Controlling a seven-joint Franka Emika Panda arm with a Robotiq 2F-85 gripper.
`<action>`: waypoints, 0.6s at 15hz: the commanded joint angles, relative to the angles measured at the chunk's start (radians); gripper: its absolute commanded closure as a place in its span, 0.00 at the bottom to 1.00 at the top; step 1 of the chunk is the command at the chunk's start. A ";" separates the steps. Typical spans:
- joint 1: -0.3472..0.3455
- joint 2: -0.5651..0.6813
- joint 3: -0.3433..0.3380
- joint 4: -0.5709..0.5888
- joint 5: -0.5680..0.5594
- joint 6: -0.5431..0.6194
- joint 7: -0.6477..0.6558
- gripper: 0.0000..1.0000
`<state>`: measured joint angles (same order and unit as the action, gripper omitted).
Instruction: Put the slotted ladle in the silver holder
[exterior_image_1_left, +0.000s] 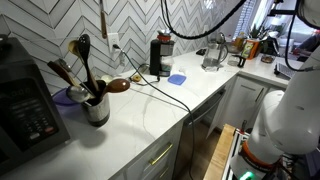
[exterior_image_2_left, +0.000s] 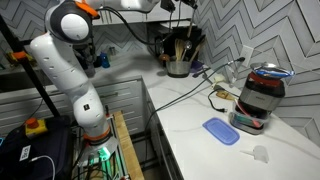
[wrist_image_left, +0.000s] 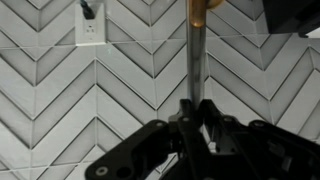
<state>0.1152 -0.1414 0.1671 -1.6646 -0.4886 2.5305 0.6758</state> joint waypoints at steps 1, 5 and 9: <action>0.018 0.065 -0.016 -0.029 0.220 0.184 -0.222 0.95; 0.037 0.100 -0.017 -0.025 0.325 0.193 -0.314 0.82; 0.069 0.099 -0.003 -0.045 0.442 0.159 -0.499 0.95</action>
<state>0.1730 -0.0355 0.1469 -1.6881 -0.1304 2.7244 0.3332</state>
